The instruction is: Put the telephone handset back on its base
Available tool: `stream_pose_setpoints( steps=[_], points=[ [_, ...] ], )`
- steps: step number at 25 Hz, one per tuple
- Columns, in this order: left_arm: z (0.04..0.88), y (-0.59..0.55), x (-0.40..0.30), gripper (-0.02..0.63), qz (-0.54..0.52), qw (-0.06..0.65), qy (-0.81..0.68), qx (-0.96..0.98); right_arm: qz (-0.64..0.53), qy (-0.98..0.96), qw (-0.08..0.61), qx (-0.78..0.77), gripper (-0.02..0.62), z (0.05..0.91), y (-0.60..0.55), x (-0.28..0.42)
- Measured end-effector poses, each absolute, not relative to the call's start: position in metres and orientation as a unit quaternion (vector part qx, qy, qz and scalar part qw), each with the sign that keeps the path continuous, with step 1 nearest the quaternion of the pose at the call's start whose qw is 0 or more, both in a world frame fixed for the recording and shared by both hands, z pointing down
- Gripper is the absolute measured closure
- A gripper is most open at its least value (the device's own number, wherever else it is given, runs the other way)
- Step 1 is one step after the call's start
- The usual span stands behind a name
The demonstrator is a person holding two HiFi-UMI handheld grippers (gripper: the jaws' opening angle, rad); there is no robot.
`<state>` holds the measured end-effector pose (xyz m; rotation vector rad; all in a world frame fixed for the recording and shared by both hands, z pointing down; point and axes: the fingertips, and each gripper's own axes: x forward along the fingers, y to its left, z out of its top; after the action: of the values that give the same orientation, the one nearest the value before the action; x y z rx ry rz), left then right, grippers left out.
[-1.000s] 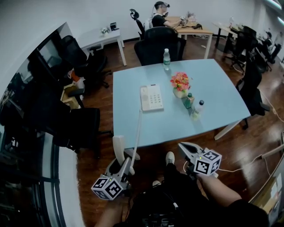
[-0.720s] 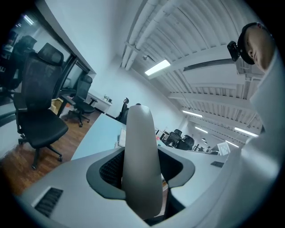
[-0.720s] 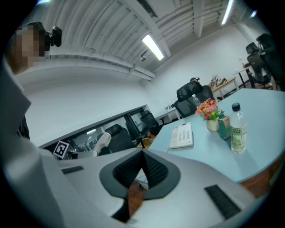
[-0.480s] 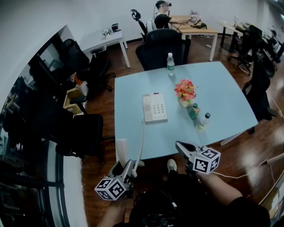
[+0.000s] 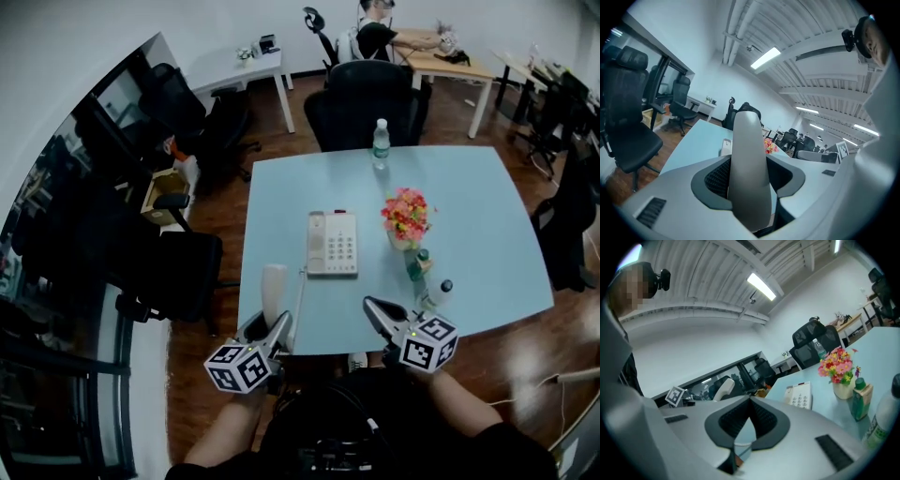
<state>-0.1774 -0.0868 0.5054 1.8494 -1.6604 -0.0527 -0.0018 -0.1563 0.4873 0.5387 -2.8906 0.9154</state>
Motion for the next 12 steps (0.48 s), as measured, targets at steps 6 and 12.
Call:
stream_pose_setpoints(
  steps=[6,12],
  points=[
    [0.512,-0.123,-0.179,0.395,-0.015,0.315,-0.654,0.688,0.302,-0.941,0.027,0.148,0.584,0.491,-0.19,-0.008],
    [0.524,-0.149,-0.187,0.396,0.01,0.32,-0.665,0.675,0.311,-0.94,0.023,0.141,0.584,0.493,-0.201,-0.015]
  ],
)
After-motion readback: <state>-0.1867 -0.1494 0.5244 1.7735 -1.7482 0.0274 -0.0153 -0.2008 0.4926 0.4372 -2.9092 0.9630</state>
